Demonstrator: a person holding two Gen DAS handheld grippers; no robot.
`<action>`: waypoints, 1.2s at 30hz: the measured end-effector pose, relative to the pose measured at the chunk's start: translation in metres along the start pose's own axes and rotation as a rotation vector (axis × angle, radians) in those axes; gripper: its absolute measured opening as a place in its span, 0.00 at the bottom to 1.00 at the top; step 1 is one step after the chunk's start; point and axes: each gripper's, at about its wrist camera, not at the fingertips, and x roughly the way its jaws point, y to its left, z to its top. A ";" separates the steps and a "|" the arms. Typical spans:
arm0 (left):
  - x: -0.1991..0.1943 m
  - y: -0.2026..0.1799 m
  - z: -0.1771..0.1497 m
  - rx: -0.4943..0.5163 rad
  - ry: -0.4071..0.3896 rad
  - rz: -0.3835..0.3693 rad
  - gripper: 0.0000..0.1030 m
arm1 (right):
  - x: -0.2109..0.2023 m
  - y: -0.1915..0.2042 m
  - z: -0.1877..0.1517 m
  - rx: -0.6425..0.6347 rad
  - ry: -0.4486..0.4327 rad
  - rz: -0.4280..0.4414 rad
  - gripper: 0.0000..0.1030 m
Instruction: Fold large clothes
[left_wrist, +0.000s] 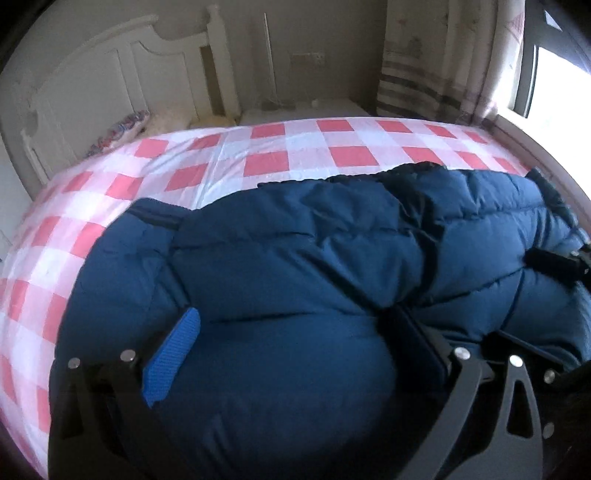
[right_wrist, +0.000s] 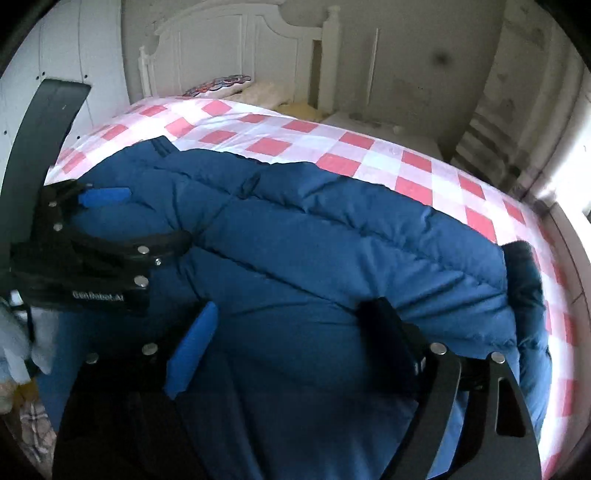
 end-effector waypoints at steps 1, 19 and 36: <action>0.001 -0.003 -0.002 0.011 -0.005 0.017 0.98 | 0.003 0.002 0.000 -0.008 0.006 -0.006 0.80; 0.018 -0.014 0.001 0.064 0.070 0.072 0.98 | 0.020 0.006 0.001 -0.022 0.103 -0.007 0.82; -0.010 0.089 0.062 -0.119 0.014 -0.030 0.98 | -0.027 -0.043 0.059 0.076 -0.099 0.024 0.70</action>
